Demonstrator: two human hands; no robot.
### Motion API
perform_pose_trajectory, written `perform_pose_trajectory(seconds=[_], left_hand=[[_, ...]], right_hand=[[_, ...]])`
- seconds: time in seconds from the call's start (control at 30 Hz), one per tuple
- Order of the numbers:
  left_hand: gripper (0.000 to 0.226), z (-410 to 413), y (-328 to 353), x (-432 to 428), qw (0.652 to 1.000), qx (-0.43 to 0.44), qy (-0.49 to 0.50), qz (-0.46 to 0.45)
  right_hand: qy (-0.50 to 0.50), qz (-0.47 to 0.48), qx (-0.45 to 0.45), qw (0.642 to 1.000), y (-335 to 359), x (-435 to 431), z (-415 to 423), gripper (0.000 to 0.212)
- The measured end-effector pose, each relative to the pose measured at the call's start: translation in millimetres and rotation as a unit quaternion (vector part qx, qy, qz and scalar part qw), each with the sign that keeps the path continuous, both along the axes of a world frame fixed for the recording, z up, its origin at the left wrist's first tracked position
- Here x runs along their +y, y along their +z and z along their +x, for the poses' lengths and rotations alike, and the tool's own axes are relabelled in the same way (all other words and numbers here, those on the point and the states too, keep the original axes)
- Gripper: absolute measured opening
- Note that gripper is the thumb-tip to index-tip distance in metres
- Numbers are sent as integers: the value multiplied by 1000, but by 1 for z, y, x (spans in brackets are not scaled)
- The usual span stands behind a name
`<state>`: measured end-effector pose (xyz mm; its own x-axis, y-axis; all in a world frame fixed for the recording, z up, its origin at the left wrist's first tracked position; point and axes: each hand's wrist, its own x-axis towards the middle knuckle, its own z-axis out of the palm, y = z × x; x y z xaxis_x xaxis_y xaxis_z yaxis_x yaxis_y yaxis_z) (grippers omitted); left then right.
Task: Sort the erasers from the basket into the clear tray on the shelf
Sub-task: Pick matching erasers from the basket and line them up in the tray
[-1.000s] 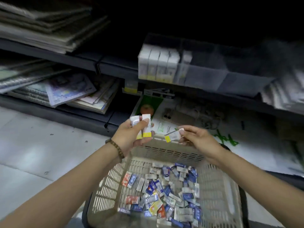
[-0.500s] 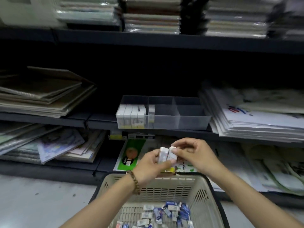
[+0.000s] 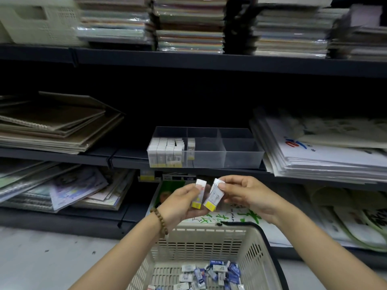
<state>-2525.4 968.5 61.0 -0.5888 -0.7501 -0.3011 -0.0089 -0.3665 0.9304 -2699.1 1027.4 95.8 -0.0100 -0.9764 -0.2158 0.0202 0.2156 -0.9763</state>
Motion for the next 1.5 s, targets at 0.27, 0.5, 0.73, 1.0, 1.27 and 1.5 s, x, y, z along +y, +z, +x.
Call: perform_pose_trajectory(seconds=[0.27, 0.5, 0.73, 1.0, 1.27, 1.5], left_hand=[[36, 0, 1, 0, 997, 39, -51, 48], [39, 8, -4, -1, 982, 2, -178, -69], [33, 12, -4, -11, 989, -18, -113, -89], [37, 15, 7, -22, 980, -18, 29, -197], [46, 23, 35, -59, 927, -35, 152, -341], [64, 57, 11, -111, 888, -175, 253, -342]], right_hand=[[-20, -54, 25, 998, -10, -5, 11, 20], [-24, -81, 40, 996, -16, -4, 13, 20], [-19, -69, 16, 997, -16, -7, 12, 35], [-2, -82, -38, 996, -6, -22, 16, 38], [7, -144, 86, 986, 48, -85, 0, 31], [15, -84, 182, 980, 57, -146, -16, 43]])
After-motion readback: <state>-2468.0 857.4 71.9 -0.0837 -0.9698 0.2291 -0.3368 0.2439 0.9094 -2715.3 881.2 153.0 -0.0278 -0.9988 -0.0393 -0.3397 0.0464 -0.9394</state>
